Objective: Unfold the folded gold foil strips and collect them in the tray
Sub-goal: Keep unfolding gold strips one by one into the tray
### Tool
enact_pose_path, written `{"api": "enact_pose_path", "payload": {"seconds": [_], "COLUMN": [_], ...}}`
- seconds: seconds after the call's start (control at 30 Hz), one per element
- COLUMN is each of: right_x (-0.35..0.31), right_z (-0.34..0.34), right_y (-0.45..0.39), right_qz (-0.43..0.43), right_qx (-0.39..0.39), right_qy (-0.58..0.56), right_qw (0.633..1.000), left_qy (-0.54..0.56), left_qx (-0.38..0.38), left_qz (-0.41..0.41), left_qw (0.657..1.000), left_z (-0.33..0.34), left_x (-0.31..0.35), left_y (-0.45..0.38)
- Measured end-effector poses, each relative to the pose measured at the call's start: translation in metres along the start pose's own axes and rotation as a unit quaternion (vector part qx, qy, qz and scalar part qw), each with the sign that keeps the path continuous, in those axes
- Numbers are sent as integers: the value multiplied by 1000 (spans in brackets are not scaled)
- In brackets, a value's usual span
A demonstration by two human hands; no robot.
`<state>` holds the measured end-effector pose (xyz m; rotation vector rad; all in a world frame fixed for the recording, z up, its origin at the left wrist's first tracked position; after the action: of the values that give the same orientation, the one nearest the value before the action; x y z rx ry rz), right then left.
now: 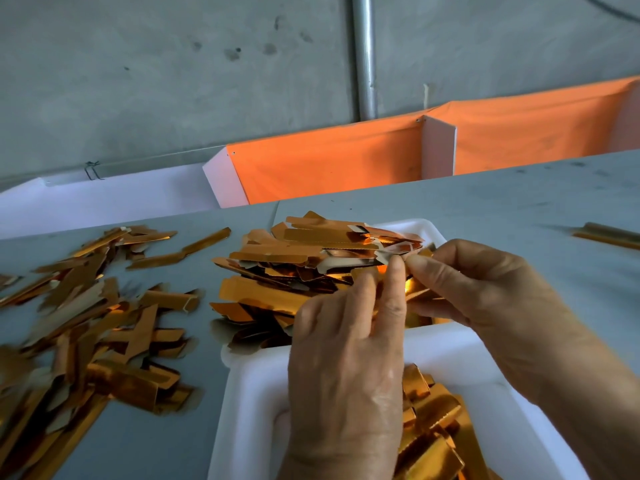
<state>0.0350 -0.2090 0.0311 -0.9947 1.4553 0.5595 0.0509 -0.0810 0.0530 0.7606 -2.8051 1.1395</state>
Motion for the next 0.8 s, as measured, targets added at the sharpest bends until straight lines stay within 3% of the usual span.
{"api": "enact_pose_path", "payload": {"seconds": [0.23,0.37,0.57,0.8], "right_x": [-8,-20,-19,-16], "right_z": [8,8,-1,7], "right_y": [4,6,2,3], "right_qz": [0,-25,-28,-9], "right_qx": [-11,-27,-39,-120], "right_qy": [-15,-3,5,-51], "right_qw": [1000,999,999,991], "left_qy": [-10,79,230,325], "left_qx": [21,31,-19,-11], "left_qz": [3,-23,-83,-67], "left_qw": [1000,996,969,943], "left_z": [4,-2,5,-1], "left_x": [-6,-12,-20,-17], "left_y": [1,-1,3,2]}}
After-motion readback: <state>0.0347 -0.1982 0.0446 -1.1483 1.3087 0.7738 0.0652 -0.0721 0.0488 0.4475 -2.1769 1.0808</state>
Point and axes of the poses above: each hand's wrist, its own y-axis away from the middle knuckle, its own z-axis out of the palm, x = y × z, the point moved 9 cm from there along -y, towards the middle knuckle, and after that the axes turned 12 degrees about y, right-handed, at the moved point
